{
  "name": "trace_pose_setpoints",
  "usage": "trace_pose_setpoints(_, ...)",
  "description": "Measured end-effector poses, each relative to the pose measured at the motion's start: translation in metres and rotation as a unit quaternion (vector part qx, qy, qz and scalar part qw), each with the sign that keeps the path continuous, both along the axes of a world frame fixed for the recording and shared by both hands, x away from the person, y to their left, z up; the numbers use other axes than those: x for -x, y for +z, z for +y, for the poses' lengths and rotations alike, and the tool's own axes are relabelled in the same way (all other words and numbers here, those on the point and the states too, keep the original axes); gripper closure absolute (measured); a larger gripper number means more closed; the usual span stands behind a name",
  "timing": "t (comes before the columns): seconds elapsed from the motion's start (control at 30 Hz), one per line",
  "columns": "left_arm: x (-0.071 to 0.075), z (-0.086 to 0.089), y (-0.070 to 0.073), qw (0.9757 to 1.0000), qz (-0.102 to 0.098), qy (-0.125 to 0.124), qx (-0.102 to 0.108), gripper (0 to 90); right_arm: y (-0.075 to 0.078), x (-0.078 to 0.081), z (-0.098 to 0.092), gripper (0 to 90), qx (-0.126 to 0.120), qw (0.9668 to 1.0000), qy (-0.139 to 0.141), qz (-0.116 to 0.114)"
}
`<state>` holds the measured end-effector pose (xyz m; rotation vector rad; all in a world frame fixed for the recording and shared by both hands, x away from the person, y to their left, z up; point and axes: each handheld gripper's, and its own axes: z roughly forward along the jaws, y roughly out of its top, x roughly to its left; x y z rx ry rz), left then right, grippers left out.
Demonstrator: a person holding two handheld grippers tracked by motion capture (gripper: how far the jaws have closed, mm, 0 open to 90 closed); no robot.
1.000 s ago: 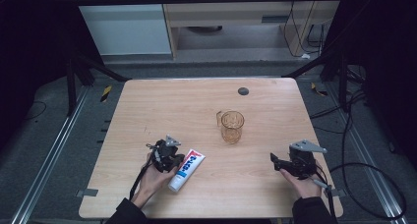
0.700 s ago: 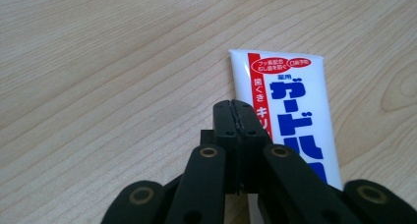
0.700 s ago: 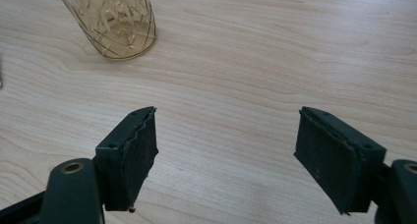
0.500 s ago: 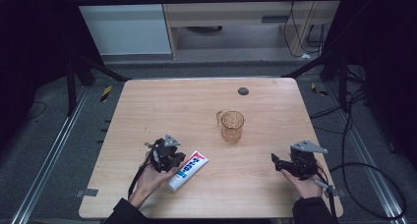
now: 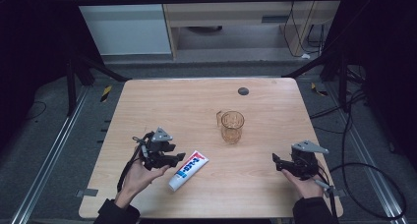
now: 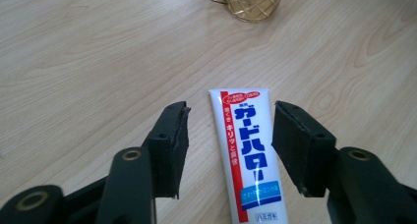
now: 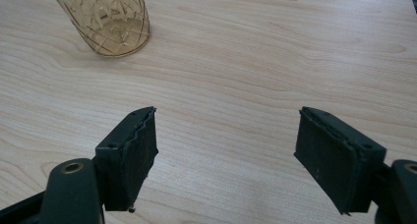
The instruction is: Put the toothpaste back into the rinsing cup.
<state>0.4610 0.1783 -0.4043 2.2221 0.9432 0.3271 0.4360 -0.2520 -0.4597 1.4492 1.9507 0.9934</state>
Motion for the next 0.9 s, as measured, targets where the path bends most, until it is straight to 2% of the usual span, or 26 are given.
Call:
trace_pose_setpoints(0.07, 0.001, -0.003, 0.001, 0.9999, -0.001, -0.009, -0.005, 43.7, 0.000, 0.000, 0.000, 23.4, 0.000, 1.0000, 0.000, 0.000)
trace_pose_setpoints(0.27, -0.001, -0.015, -0.002, 0.9992, 0.014, -0.025, -0.029, 39.1, -0.001, 0.000, -0.001, 23.4, 0.001, 1.0000, -0.003, 0.004)
trace_pose_setpoints(0.4, -0.005, -0.022, -0.010, 0.9979, 0.032, -0.026, -0.049, 38.0, -0.001, 0.000, -0.001, 23.3, 0.004, 1.0000, -0.002, 0.004)
trace_pose_setpoints(0.47, -0.009, -0.027, -0.016, 0.9963, 0.045, -0.027, -0.069, 36.3, -0.001, -0.001, -0.001, 23.4, 0.003, 1.0000, -0.002, 0.004)
trace_pose_setpoints(0.63, -0.014, -0.031, -0.021, 0.9957, 0.052, -0.021, -0.074, 36.0, -0.002, -0.001, -0.003, 23.4, 0.003, 1.0000, -0.004, 0.006)
trace_pose_setpoints(0.77, -0.015, -0.038, -0.027, 0.9934, 0.056, -0.022, -0.098, 36.0, -0.002, -0.001, -0.003, 23.3, 0.004, 1.0000, -0.003, 0.006)
trace_pose_setpoints(0.9, -0.018, -0.044, -0.033, 0.9923, 0.064, -0.024, -0.103, 36.2, -0.003, -0.002, -0.002, 23.4, 0.004, 0.9999, -0.003, 0.010)
